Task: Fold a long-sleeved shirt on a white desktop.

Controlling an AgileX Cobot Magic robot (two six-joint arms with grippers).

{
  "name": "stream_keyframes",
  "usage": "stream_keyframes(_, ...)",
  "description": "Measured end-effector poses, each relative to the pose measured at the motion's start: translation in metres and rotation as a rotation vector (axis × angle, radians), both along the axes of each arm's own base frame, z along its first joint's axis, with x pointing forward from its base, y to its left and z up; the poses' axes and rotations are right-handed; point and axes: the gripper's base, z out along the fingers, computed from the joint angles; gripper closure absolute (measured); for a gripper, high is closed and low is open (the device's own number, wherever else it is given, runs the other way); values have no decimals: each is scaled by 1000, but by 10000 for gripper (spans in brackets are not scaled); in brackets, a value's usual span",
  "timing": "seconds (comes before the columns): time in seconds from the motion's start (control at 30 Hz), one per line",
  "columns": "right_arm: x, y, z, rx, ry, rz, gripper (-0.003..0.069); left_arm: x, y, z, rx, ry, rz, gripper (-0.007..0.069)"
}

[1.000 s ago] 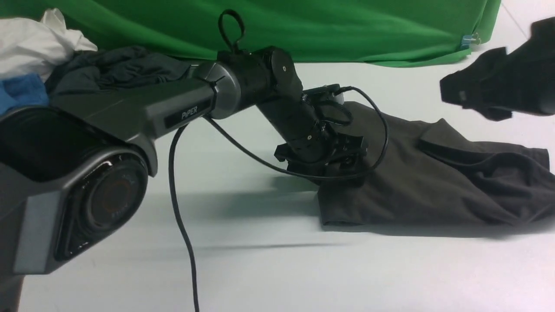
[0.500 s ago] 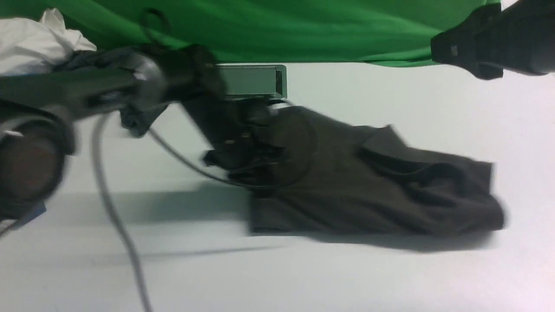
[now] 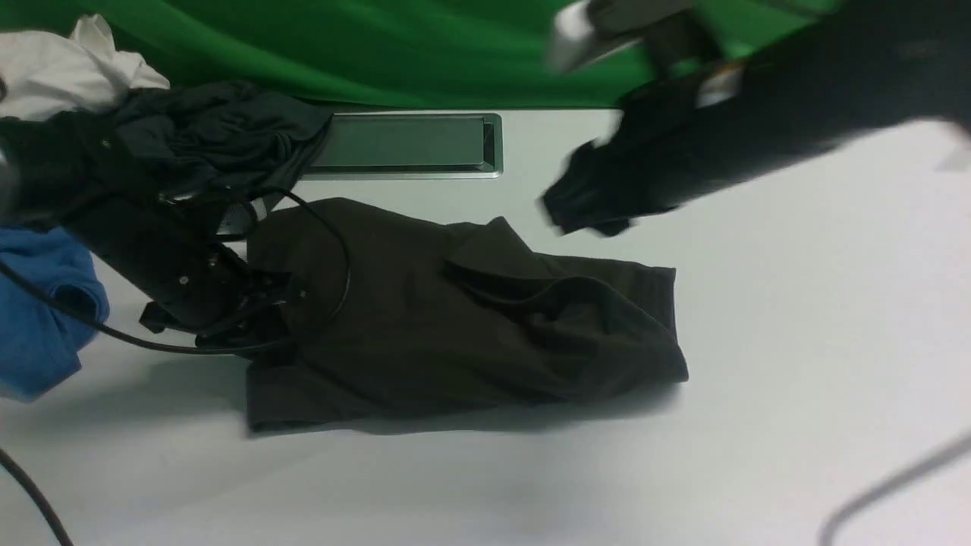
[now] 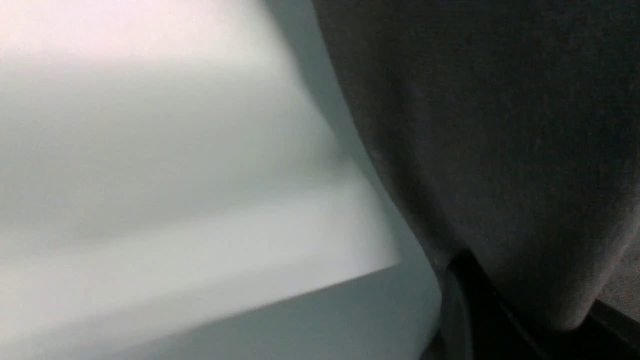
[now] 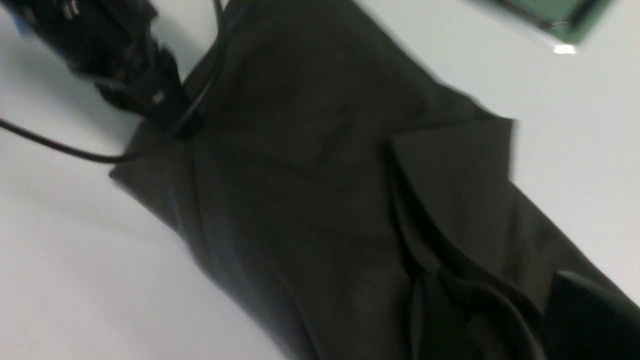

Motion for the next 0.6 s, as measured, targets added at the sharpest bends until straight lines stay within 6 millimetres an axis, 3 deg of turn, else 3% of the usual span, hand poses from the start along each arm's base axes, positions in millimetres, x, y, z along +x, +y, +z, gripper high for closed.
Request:
stream_keyframes(0.27,55,45,-46,-30,33,30,375,1,2,0,7,-23,-12,557)
stream_keyframes(0.4,65,56,-71,-66,56,60,375,2,2,0,9,-29,-12,559)
stream_keyframes(0.6,73,58,-106,-164,57,95,375,2,2,0,7,-35,-20,559)
